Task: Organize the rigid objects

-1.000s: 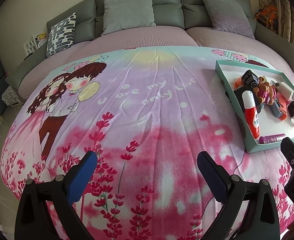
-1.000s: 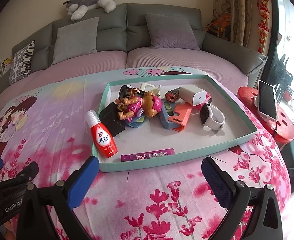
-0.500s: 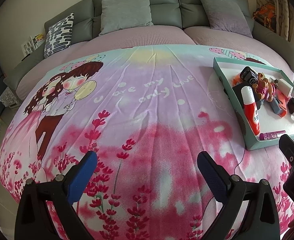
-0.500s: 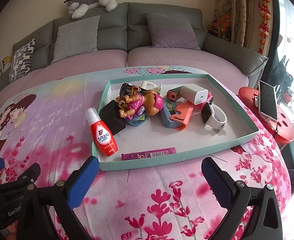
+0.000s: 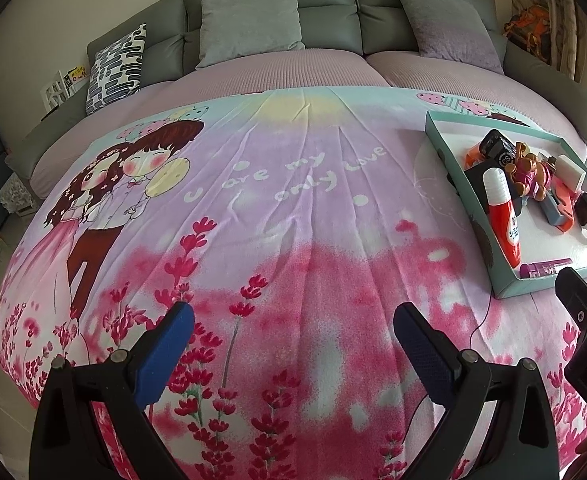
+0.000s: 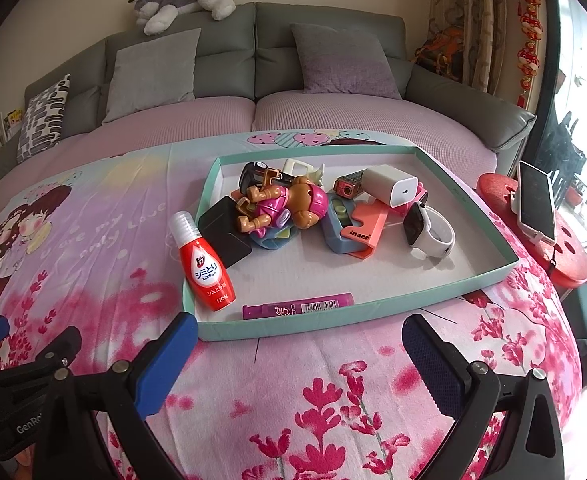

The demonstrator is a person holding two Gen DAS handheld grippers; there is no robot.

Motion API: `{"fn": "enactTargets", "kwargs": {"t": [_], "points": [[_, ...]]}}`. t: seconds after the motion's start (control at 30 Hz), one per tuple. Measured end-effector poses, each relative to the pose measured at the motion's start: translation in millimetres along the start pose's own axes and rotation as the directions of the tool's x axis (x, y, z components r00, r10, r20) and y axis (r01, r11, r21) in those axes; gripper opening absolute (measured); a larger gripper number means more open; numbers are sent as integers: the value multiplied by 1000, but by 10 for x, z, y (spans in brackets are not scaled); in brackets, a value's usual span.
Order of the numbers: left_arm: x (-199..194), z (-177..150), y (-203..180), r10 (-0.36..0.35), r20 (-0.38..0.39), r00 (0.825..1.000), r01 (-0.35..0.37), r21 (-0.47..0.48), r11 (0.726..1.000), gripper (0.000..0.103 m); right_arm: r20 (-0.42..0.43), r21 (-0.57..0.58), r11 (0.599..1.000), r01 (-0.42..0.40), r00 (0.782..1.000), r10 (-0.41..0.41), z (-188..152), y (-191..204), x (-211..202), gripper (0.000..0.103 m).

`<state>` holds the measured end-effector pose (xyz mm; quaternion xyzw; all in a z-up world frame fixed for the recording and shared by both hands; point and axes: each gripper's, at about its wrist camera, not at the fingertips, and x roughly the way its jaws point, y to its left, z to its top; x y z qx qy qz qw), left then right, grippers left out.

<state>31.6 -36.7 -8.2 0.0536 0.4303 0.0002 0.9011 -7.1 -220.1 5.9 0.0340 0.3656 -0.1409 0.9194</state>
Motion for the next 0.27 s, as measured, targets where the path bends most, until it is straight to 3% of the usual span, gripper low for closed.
{"fn": "enactTargets", "kwargs": {"t": [0.27], "points": [[-51, -1, -3, -12, 27, 1000, 12, 5, 1000, 100, 3, -5, 1000, 2, 1000, -2, 11, 15, 0, 103]]}}
